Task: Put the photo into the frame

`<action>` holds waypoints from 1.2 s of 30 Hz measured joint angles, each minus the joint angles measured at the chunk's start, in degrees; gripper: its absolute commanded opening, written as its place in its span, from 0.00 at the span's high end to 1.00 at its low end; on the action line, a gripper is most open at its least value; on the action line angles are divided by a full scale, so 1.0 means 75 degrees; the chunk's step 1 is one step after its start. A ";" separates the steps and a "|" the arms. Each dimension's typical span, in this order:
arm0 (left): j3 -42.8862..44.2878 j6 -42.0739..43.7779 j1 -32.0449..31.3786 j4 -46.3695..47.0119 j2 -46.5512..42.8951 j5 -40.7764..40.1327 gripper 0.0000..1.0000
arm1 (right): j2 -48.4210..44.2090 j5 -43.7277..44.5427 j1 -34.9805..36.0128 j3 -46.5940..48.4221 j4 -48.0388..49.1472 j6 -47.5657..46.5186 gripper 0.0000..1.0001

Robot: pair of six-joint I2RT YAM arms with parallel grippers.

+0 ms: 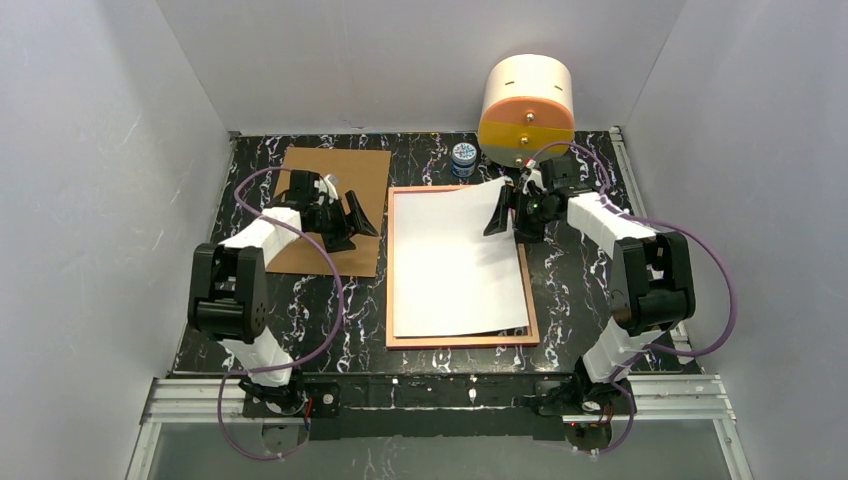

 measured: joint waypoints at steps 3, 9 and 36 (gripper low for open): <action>0.0364 0.0286 0.0000 -0.0367 0.0085 -0.0291 0.22 | 0.0000 0.0627 0.0000 0.0411 -0.0737 -0.0254 0.12; 0.1550 0.0959 0.0003 -0.1180 0.0472 -0.1233 0.18 | -0.0122 0.1967 0.0003 0.0941 -0.1818 -0.0460 0.13; 0.4100 0.2401 0.2923 -0.2165 0.2707 -0.4226 0.16 | 0.2929 0.1029 0.4118 0.3582 0.1137 0.4835 0.25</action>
